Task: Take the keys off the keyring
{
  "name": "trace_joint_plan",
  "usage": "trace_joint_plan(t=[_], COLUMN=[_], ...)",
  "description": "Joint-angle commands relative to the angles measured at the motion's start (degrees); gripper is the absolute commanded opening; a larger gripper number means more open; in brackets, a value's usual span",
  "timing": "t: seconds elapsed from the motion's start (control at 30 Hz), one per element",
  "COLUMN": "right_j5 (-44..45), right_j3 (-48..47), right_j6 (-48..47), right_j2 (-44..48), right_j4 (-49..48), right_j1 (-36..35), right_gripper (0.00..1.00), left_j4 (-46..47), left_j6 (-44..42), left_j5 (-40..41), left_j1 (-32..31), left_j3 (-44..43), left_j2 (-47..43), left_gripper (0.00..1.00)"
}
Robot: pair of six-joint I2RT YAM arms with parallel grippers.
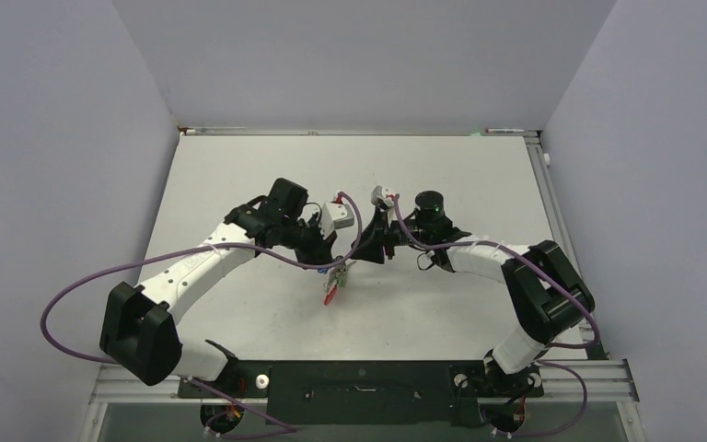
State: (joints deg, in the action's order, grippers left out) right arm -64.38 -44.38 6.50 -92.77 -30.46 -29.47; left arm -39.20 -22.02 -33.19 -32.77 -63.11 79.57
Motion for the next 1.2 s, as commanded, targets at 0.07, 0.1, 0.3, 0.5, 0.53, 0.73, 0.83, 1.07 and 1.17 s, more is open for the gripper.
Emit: trace_joint_plan(t=[0.07,0.1,0.3,0.5,0.53,0.73,0.83,1.07,1.17], right_j5=[-3.5,-3.5,-2.5,-3.4,-3.3,-3.0,-3.0,-3.0,-2.1], right_j3=[2.0,2.5,3.4,3.1,3.0,2.4,2.7,3.8,4.0], right_j6=[-1.0,-1.0,-3.2,-5.8,-6.0,-9.2,-9.8,-10.0,-9.9], right_j2=[-0.5,-0.5,-1.4,-1.4,-1.5,-2.7,-2.9,-3.1,-3.9], right_j4=[-13.4,-14.3,-15.3,-11.6,-10.6,-8.4,-8.4,-8.7,-9.7], right_j1=[-2.4,-2.8,-4.5,-4.0,-3.9,-4.0,-4.1,-4.3,-4.7], right_gripper=[0.33,0.33,0.33,0.36,0.36,0.37,0.37,0.37,0.37], left_j4=[2.4,2.3,1.4,2.0,2.2,2.2,1.9,1.6,1.7], left_j6=[-5.9,-6.6,-12.2,-17.1,-17.6,-20.2,-19.9,-18.7,-18.7], left_j5=[-5.6,-5.7,-6.7,-3.6,-3.4,-2.2,-2.3,-3.0,-3.4], left_j1=[1.2,1.2,0.9,0.6,0.5,-1.0,-1.1,-1.1,-1.1], left_j3=[0.0,0.0,0.5,2.7,3.2,2.8,1.3,-0.4,-0.4], left_j2=[-2.0,-2.0,-1.3,0.0,0.2,2.0,2.9,3.8,3.9], left_gripper=[0.0,0.0,0.0,0.0,0.0,0.0,0.0,0.0,0.0])
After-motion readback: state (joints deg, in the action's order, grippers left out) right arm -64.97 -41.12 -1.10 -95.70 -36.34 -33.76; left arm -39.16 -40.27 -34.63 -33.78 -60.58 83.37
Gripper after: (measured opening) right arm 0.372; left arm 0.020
